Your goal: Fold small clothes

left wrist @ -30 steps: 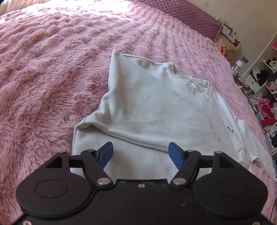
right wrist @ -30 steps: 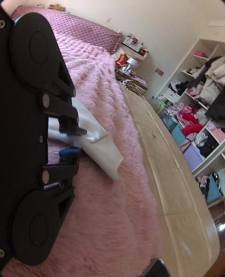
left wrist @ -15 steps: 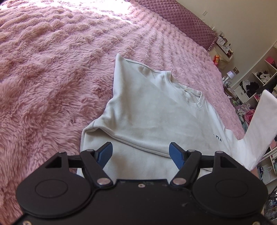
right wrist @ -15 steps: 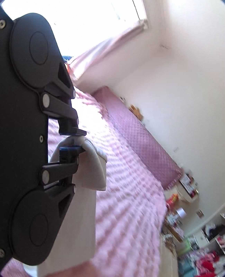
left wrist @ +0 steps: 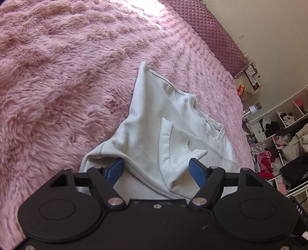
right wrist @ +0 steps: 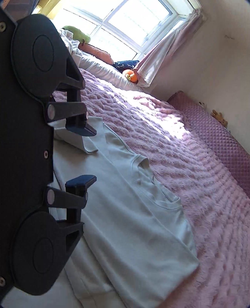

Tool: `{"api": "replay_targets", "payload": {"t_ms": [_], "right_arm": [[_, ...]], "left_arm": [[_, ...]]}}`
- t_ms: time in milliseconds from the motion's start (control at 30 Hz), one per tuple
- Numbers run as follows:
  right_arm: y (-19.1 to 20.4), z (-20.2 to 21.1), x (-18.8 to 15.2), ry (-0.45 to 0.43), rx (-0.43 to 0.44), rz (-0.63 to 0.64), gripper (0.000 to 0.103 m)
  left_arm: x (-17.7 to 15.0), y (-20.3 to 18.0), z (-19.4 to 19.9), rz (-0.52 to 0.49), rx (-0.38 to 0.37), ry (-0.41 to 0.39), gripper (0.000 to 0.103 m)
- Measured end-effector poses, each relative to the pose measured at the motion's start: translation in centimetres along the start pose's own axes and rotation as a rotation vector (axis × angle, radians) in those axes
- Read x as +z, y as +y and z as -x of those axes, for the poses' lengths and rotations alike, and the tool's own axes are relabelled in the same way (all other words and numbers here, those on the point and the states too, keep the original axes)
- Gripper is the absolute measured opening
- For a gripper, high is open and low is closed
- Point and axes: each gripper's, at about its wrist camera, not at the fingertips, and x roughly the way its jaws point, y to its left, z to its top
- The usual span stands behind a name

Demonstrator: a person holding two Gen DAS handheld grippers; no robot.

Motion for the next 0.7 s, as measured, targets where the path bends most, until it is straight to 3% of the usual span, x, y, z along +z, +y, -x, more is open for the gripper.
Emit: {"api": "replay_targets", "payload": {"t_ms": [100,167,333,400,533,633,700], "right_arm": [[-4.5,2.6,2.2,-0.048,-0.096,-0.055,0.048],[-6.7,4.3,3.0,-0.072,-0.136,-0.094,0.048],[-9.6,6.2,2.8,-0.087,-0.150,-0.148,0.048],[-9.8,5.9,2.3,-0.077,-0.146,-0.150,0.048],[-9.7,5.3,1.4,-0.069,-0.142,-0.133,0.048],[-10.1,5.0,1.4,-0.061,-0.137,-0.147,0.048],[-10.5,4.9,1.5,-0.060,-0.143,-0.165,0.048]], "left_arm": [[0.1,-1.5,-2.0,0.004,0.001,0.001,0.073],[-0.3,-3.0,-2.4,-0.046,0.024,-0.017,0.073],[-3.2,-8.5,-2.4,-0.381,0.166,-0.119,0.075],[-4.0,-9.9,-2.9,-0.457,0.241,-0.132,0.075],[-4.8,-10.9,-1.3,-0.429,0.332,-0.187,0.075],[-5.4,-11.0,0.0,-0.428,0.340,-0.238,0.075],[-5.6,-11.7,-0.4,-0.475,0.333,-0.218,0.075]]}}
